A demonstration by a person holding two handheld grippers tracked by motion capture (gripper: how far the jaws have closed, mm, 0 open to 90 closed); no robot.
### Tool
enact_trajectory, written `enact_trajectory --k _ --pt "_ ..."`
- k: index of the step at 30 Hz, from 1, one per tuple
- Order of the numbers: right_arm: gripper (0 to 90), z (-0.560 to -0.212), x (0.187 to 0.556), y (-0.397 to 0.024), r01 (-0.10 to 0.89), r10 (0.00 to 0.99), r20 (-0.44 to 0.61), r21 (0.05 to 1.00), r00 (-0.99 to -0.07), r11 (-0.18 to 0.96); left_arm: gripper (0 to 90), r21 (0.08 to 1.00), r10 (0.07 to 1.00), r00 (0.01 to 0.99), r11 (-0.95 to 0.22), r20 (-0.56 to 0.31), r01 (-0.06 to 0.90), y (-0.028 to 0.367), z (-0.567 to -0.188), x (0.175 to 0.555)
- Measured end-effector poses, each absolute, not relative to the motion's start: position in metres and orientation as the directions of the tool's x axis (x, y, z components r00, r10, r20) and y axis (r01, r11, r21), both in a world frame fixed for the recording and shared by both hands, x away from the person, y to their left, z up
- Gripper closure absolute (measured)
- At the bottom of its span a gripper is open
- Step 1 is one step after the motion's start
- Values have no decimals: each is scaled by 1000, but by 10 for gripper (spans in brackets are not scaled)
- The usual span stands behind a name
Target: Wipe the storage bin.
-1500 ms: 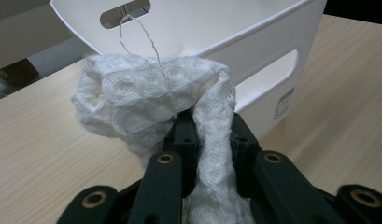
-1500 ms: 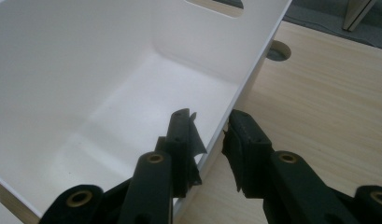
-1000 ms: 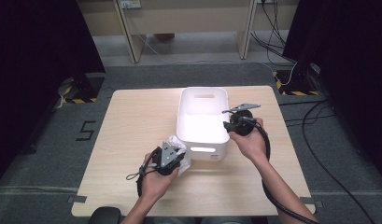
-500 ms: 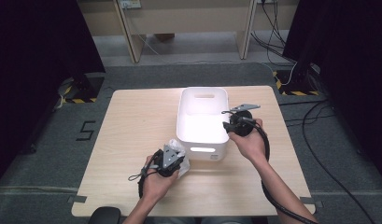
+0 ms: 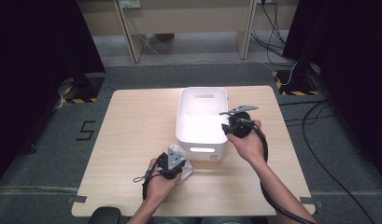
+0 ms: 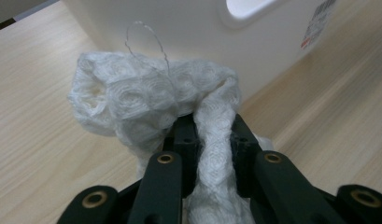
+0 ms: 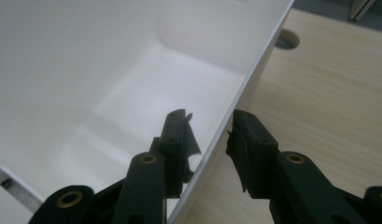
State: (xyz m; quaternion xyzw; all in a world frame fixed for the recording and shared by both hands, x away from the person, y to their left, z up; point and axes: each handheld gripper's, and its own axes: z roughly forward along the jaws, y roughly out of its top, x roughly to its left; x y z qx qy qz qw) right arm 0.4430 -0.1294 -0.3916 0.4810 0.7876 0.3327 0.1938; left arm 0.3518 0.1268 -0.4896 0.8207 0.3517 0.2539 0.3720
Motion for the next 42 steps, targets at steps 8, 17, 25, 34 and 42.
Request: enact_trajectory --k 8,17,25,34,42 --pt "675 -395 445 -129 645 893 31 702 -449 300 775 780 765 624 -485 160 395 124 -491 352" --pt "678 -386 439 -131 642 897 37 712 -440 286 774 787 765 623 -481 163 386 121 -484 343" --pt "707 -384 435 -129 636 900 17 713 -436 295 775 795 751 638 -487 170 362 112 -478 344" --pt "707 -383 433 -128 638 898 20 711 -440 296 775 785 749 643 -491 161 376 109 -487 351" --pt "706 -383 432 -127 633 896 9 711 -443 306 775 800 748 645 -478 153 364 107 -479 349"
